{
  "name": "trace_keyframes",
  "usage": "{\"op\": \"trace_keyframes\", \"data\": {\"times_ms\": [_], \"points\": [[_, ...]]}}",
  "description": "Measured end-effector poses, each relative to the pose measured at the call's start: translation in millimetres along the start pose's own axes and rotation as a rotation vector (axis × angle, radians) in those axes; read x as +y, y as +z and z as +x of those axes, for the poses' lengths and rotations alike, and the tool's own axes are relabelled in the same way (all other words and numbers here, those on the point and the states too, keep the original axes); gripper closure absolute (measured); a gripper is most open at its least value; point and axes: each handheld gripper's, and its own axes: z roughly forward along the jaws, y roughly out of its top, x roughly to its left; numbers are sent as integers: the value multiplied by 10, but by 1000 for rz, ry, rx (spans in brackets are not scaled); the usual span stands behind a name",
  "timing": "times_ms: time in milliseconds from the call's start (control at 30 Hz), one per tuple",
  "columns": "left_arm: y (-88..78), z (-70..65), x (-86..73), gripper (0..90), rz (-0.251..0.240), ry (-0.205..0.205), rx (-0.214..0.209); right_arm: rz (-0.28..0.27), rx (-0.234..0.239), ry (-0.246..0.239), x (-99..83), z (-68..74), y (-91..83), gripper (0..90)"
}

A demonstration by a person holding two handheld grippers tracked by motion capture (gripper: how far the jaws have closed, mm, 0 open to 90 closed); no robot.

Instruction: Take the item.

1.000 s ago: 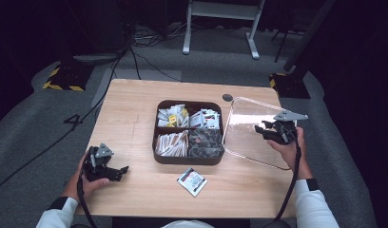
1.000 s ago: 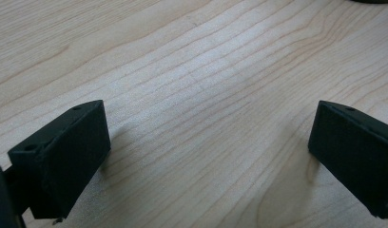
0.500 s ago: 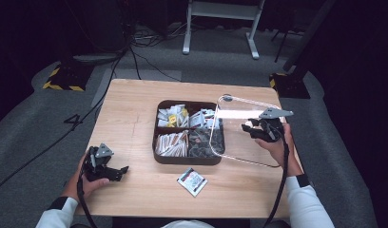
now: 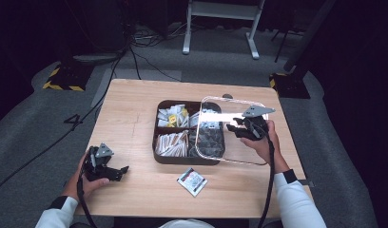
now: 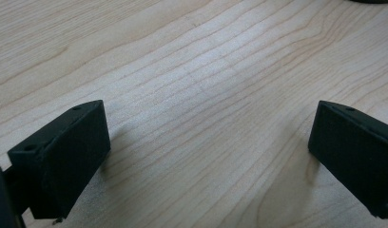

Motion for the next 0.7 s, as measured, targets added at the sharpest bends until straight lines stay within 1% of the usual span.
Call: {"op": "trace_keyframes", "data": {"times_ms": [200, 433, 700], "points": [[0, 2, 2, 4, 0, 4, 2, 1, 27, -20, 97, 132, 95, 591], [0, 2, 2, 4, 0, 4, 2, 8, 48, -36, 194, 228, 221, 591], [-2, -3, -1, 5, 2, -1, 0, 23, 73, -50, 321, 365, 410, 591]]}}
